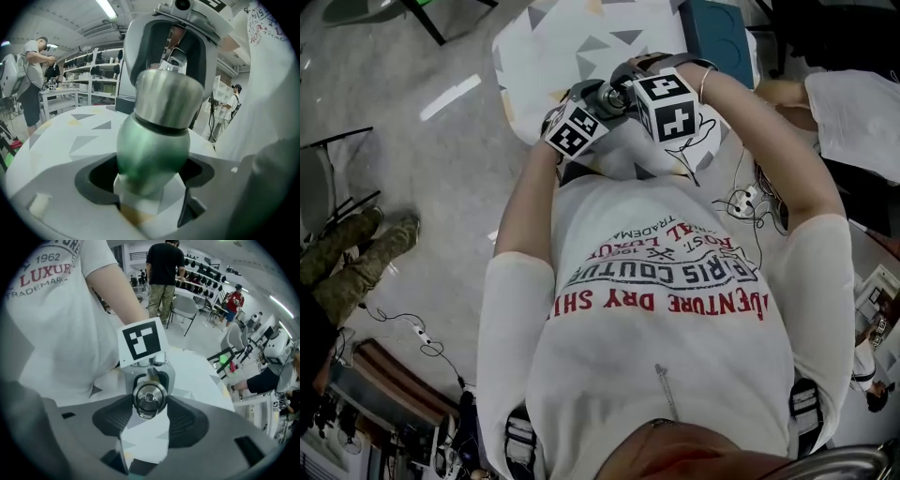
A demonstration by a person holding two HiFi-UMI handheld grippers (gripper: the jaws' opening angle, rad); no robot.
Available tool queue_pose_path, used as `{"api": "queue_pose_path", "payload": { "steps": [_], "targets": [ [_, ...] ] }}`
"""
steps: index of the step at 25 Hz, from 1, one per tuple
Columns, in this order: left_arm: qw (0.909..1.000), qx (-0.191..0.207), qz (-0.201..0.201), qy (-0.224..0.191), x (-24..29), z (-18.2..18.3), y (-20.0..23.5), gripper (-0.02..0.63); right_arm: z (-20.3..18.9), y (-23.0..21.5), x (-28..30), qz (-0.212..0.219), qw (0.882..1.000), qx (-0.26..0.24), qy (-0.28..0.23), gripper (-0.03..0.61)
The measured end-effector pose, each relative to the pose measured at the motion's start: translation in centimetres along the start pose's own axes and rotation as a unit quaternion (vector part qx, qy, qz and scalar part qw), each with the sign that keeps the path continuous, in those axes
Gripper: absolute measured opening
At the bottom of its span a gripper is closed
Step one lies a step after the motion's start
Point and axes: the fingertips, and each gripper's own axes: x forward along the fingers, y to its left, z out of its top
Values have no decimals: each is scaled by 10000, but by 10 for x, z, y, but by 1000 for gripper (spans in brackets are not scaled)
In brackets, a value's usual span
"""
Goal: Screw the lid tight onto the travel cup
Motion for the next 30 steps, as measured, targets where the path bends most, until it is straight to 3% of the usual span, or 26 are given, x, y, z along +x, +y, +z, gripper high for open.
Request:
{"api": "queue_pose_path", "payload": {
  "steps": [5, 9, 13, 17, 20, 23, 30],
  "targets": [
    [10000, 44, 51, 14, 1, -1, 1, 397, 0, -4, 1, -122, 9990, 416, -103, 237],
    [9999, 56, 148, -5, 0, -2, 3, 394, 2, -8, 1, -453, 9915, 1199, -225, 236],
    [9996, 27, 266, -62, -1, -1, 3, 394, 0, -11, -2, -843, 9688, 2292, -433, 236],
    [9997, 57, 230, 35, -2, 0, 2, 394, -1, -14, -5, -1286, 9353, 3244, -583, 236],
    [9998, 66, 207, 48, -2, 0, 3, 394, -2, -17, -5, -1460, 9173, 3666, -526, 236],
    [9997, 44, 232, 41, -2, 0, 3, 394, -3, -14, -5, -1434, 9234, 3533, -447, 238],
    [9997, 32, 231, 107, -1, 1, 0, 394, 1, -12, -23, -1202, 9685, 2096, -607, 276]
  ]
}}
